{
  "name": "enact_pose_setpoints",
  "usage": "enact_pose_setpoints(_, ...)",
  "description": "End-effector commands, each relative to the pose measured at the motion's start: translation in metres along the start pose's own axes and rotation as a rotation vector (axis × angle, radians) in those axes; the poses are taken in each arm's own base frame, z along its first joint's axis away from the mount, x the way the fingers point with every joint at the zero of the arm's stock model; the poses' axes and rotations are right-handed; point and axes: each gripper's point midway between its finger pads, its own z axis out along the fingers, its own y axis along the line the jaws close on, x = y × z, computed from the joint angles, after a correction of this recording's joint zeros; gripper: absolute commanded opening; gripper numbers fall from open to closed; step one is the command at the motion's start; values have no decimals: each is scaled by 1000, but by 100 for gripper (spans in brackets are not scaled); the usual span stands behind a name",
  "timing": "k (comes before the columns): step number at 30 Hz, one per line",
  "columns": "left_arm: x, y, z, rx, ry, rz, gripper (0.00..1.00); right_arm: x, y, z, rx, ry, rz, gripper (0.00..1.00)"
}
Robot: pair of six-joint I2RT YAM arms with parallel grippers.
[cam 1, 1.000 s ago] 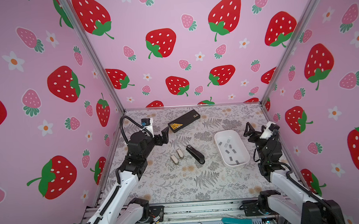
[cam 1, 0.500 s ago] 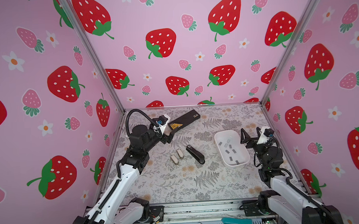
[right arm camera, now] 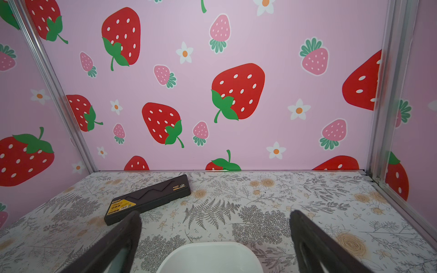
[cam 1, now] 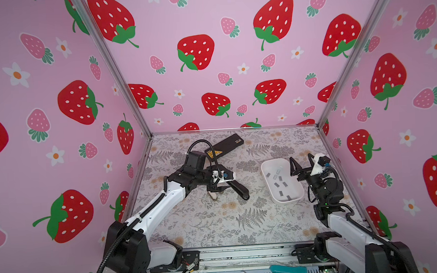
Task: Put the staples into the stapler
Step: 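Reach the left gripper toward the black stapler while the right arm rises, then close the left gripper on the black stapler and lift it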
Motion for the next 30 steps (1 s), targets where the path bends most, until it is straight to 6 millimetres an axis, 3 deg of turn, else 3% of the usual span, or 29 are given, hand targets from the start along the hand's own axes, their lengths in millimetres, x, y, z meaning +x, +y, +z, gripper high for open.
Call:
enact_pose_setpoints(1, -5, -26, 10, 128, 0, 111, 70, -8, 1, -1, -5, -44, -13, 99)
enact_pose_setpoints(5, 1, -25, 32, 180, 57, 134, 70, -9, 1, -1, -6, -53, -19, 99)
enact_pose_setpoints(8, -6, -34, 42, 280, 58, 158, 73, -8, 1, 0, -10, -58, -18, 99)
enact_pose_setpoints(15, -19, -21, 63, 281, -15, 204, 80, -1, 2, 1, -17, -40, -7, 99)
enact_pose_setpoints(21, 2, -30, 89, 377, 102, 236, 76, 0, 0, 2, -8, -38, -5, 99)
enact_pose_setpoints(30, 4, -39, 106, 395, 76, 243, 75, 7, 1, 9, -26, -10, 7, 99)
